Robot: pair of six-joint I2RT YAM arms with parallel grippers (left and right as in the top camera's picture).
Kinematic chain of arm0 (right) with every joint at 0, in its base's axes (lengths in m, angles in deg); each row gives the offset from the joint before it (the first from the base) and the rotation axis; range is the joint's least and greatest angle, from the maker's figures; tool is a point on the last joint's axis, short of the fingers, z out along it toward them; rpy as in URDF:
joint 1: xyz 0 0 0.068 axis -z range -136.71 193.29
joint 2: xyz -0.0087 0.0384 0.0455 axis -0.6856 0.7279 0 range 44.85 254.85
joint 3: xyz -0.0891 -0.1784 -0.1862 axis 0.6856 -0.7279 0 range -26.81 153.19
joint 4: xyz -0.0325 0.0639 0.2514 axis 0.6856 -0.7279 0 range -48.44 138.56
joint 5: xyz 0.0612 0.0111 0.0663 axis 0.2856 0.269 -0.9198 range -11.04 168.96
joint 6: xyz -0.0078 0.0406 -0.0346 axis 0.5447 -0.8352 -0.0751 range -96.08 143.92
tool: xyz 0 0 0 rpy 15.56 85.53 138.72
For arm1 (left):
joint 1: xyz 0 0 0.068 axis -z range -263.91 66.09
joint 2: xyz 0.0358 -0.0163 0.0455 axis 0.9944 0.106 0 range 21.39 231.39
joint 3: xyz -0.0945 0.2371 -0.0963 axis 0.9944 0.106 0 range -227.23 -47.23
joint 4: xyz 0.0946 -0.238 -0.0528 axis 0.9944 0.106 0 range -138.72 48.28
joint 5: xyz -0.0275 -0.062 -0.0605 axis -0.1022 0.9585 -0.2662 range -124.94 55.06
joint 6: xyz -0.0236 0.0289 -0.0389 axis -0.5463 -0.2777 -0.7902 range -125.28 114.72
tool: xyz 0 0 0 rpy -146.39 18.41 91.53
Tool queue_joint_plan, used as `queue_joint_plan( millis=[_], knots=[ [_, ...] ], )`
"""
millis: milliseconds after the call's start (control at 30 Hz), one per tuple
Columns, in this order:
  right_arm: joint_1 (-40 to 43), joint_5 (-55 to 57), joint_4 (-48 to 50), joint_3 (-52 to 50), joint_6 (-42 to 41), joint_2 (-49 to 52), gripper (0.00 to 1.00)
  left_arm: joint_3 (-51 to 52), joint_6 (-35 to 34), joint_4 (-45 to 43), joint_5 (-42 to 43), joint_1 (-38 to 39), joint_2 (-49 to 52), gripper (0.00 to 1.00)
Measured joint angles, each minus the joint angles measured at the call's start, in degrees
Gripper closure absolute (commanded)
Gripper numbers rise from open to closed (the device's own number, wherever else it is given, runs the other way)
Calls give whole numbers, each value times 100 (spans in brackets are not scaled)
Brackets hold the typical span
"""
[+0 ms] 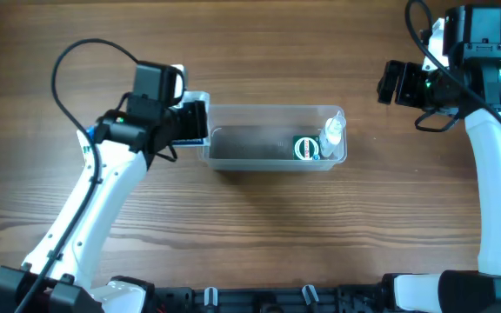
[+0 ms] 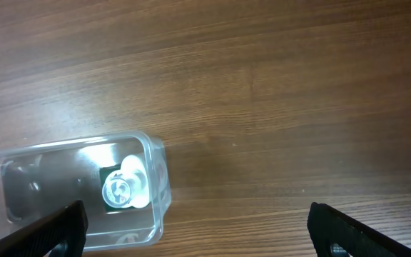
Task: Pack container
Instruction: 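Lift the Hansaplast box and carry it over the container's left end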
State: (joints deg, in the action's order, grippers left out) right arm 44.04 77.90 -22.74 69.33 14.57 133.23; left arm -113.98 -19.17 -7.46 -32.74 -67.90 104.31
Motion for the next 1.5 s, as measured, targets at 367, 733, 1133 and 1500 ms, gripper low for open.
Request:
queue_joint_plan(
  millis=[367,733,1133,1500],
  knots=[
    [0,0,0,0,0,0,0,0,-446,-516,9,745,249,27],
    [0,0,0,0,0,0,0,0,-538,-680,-2,1058,946,27],
    [0,0,0,0,0,0,0,0,-557,-439,-328,1058,953,24],
    [0,0,0,0,0,0,0,-9,-595,-382,-407,1069,953,1]
  ],
)
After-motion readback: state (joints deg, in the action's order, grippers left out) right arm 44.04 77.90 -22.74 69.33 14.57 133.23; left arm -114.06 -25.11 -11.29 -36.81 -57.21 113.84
